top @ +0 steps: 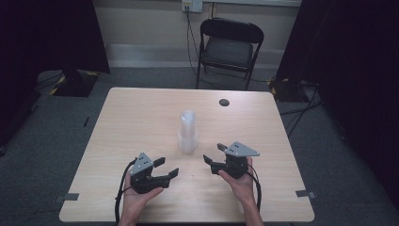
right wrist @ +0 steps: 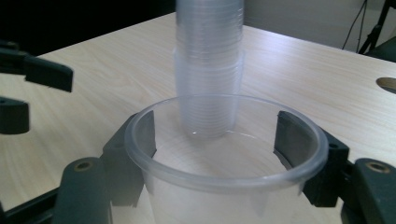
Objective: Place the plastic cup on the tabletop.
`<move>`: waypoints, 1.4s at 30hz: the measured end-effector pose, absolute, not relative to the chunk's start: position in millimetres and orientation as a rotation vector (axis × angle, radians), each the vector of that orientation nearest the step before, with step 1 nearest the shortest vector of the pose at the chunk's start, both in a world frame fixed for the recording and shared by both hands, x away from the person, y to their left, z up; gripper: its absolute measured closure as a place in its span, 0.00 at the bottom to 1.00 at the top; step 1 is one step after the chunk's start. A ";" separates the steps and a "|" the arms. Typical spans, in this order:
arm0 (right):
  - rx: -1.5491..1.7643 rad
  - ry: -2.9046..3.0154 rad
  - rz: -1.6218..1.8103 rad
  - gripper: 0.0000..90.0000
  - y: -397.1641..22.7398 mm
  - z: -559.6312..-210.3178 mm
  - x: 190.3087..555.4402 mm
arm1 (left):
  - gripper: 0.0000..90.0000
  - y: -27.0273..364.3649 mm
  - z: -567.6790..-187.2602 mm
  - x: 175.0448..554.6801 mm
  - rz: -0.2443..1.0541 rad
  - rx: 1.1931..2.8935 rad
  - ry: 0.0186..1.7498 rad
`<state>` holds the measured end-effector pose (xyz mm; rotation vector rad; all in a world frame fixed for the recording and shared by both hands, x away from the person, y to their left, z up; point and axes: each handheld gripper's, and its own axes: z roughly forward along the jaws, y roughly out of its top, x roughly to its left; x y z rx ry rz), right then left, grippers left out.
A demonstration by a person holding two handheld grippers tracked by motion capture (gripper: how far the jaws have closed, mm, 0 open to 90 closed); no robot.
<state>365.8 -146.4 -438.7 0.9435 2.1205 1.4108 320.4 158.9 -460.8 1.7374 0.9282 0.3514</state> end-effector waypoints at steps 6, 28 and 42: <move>0.978 2.099 1.393 0.33 -149.3 -433.9 374.8 | 0.28 164.3 -463.1 319.4 0.366 1.741 0.944; 1.043 2.021 1.371 0.32 -154.8 -421.5 414.3 | 0.21 168.0 -468.8 325.2 0.352 1.761 0.992; 1.145 1.971 1.351 0.32 -159.4 -428.1 459.2 | 0.19 172.4 -470.7 324.3 0.347 1.760 0.994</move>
